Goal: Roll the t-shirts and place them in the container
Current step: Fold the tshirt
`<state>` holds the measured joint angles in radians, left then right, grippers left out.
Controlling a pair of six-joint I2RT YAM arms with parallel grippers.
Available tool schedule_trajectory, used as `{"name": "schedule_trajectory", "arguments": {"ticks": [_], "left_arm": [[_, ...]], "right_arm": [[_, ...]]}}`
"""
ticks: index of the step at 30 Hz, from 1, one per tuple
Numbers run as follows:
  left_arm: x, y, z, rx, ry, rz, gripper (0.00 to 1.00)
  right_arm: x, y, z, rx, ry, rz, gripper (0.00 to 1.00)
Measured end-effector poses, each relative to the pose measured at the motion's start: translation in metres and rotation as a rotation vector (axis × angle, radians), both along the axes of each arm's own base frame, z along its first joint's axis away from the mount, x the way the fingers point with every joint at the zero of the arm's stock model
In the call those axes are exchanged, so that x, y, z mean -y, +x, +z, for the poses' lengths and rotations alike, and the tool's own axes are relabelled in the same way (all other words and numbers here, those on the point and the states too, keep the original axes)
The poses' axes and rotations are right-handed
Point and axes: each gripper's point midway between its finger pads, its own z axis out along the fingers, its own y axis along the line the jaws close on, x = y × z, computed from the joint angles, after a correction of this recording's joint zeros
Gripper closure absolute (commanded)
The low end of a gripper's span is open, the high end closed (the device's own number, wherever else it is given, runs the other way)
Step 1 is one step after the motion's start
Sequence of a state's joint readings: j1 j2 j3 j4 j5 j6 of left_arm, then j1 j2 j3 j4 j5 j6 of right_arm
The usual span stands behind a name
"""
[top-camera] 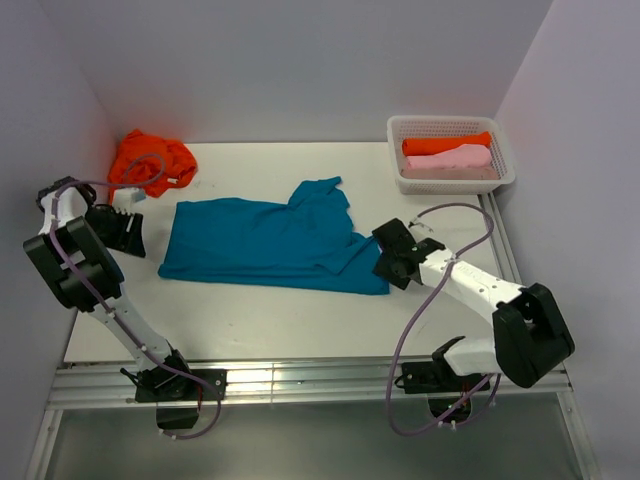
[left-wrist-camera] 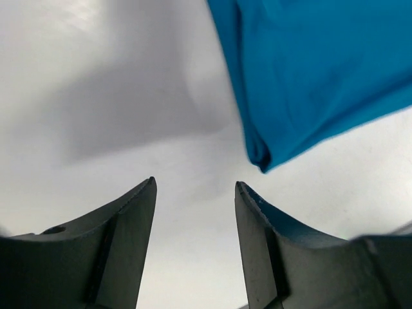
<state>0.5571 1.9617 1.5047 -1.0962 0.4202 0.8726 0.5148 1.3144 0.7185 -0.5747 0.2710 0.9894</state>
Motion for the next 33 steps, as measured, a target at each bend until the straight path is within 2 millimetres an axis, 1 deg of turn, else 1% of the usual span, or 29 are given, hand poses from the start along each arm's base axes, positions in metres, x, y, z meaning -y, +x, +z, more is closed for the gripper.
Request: {"name": "schedule_trajectory", "arguments": {"ticks": [3, 5, 7, 8, 11, 16, 18, 22, 25, 31, 33], "left_arm": [[-0.011, 0.024, 0.023, 0.084, 0.033, 0.003, 0.4], [-0.014, 0.036, 0.036, 0.13, 0.043, 0.0, 0.4], [-0.014, 0.043, 0.042, 0.15, 0.045, 0.005, 0.4], [-0.011, 0.045, 0.042, 0.154, 0.043, -0.001, 0.4], [0.005, 0.053, 0.043, 0.161, 0.028, -0.023, 0.39], [0.042, 0.074, 0.042, 0.181, -0.003, -0.079, 0.39], [0.056, 0.081, 0.037, 0.176, -0.012, -0.093, 0.4], [0.075, 0.089, 0.022, 0.152, -0.019, -0.104, 0.41], [0.08, 0.091, 0.013, 0.127, -0.014, -0.099, 0.41], [0.075, 0.091, 0.004, 0.108, 0.028, -0.072, 0.42], [0.074, 0.091, 0.0, 0.1, 0.037, -0.064, 0.44]], "right_arm": [[-0.008, 0.017, 0.025, 0.071, 0.024, 0.005, 0.48], [-0.014, 0.029, 0.039, 0.116, 0.043, 0.014, 0.48], [-0.019, 0.036, 0.046, 0.139, 0.053, 0.019, 0.48], [-0.02, 0.039, 0.046, 0.146, 0.056, 0.021, 0.48], [-0.025, 0.045, 0.042, 0.146, 0.059, 0.031, 0.47], [-0.032, 0.052, 0.027, 0.123, 0.052, 0.047, 0.46], [-0.034, 0.055, 0.021, 0.116, 0.047, 0.054, 0.46], [-0.04, 0.063, 0.015, 0.118, 0.052, 0.074, 0.46], [-0.045, 0.069, 0.012, 0.123, 0.061, 0.086, 0.46], [-0.056, 0.082, 0.008, 0.136, 0.083, 0.107, 0.45], [-0.058, 0.086, 0.007, 0.14, 0.086, 0.111, 0.46]]}}
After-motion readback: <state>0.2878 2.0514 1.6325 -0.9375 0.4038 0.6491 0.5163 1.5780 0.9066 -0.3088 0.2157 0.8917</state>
